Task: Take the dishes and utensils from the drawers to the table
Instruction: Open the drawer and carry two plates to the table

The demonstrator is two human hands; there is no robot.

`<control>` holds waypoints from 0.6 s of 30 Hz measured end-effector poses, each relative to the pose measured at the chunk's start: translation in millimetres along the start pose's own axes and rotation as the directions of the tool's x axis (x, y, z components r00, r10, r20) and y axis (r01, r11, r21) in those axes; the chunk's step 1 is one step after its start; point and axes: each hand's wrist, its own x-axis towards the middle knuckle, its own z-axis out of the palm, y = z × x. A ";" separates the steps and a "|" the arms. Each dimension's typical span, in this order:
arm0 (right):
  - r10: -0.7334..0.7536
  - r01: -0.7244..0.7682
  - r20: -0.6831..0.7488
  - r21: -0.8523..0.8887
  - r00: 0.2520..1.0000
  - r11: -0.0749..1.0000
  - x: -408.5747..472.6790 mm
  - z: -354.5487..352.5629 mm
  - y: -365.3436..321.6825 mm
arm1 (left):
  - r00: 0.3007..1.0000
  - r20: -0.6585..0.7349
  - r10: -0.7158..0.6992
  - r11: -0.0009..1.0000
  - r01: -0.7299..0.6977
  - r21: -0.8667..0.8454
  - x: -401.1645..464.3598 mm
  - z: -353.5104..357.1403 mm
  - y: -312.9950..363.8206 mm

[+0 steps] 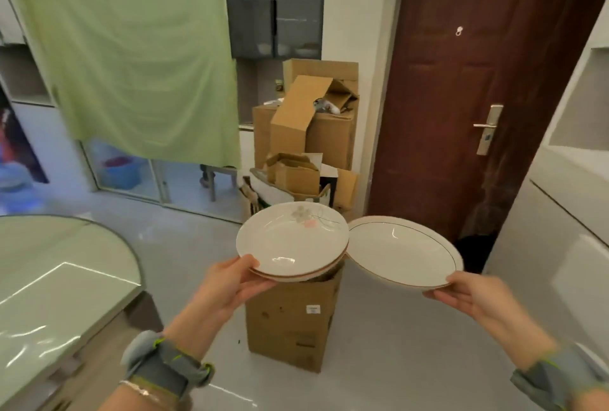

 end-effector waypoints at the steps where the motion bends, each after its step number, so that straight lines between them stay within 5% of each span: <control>1: 0.019 -0.019 0.038 -0.011 0.999 1.000 3.4 17.4 2.4 | 0.999 -0.032 0.015 1.000 -0.015 -0.002 -2.8 -16.0 3.0; 10: 0.186 -0.150 0.284 -0.144 0.940 0.978 38.3 170.4 24.4 | 0.921 -0.374 0.108 0.977 -0.168 -0.132 -6.0 -136.4 28.2; 18: 0.289 -0.142 0.497 -0.313 0.818 0.939 82.8 344.3 61.3 | 0.758 -0.642 0.112 0.941 -0.288 -0.176 7.7 -242.7 57.0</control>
